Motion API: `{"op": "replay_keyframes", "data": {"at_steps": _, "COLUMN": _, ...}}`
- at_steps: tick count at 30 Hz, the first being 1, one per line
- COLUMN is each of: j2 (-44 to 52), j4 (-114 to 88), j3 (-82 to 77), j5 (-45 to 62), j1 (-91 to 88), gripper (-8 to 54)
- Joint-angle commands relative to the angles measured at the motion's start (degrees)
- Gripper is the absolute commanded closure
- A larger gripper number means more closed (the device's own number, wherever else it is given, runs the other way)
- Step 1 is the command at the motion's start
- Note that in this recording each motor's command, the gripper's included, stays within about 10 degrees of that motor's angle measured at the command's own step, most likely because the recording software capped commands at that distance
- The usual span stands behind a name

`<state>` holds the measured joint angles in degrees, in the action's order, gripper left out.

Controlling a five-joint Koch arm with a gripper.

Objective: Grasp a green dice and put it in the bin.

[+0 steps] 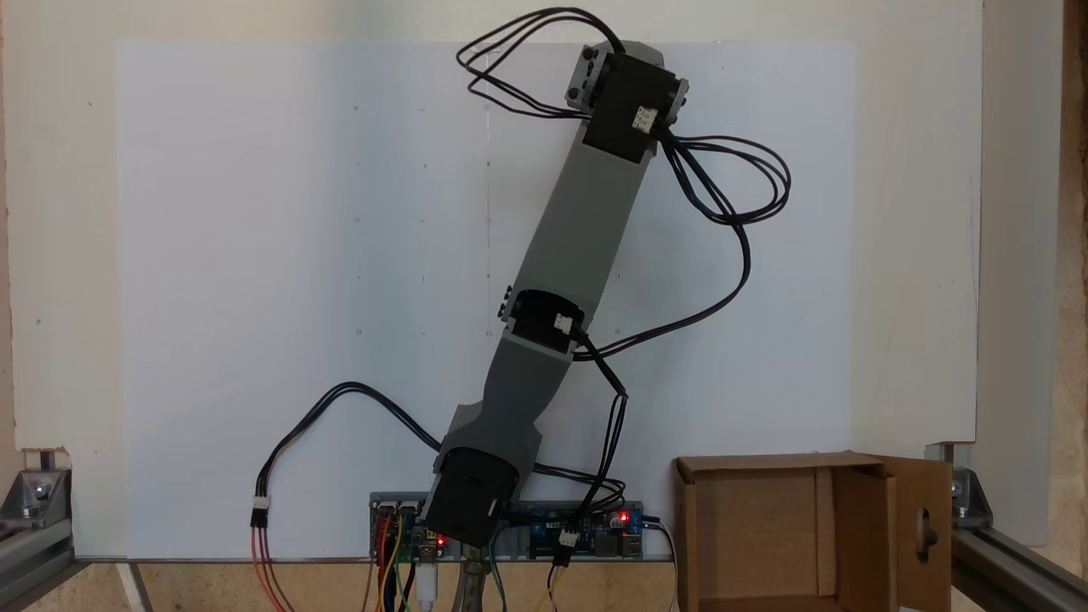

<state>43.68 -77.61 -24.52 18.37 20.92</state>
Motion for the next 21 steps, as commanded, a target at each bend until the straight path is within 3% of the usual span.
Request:
{"op": "replay_keyframes", "data": {"at_steps": 1, "j2": 0.97, "j4": 0.26, "j3": 2.72, "j5": -3.78, "j1": -0.44, "gripper": 0.5}}
{"op": "replay_keyframes", "data": {"at_steps": 21, "j2": -1.85, "j4": 2.37, "j3": 4.92, "j5": -4.57, "j1": 0.09, "gripper": 0.6}}
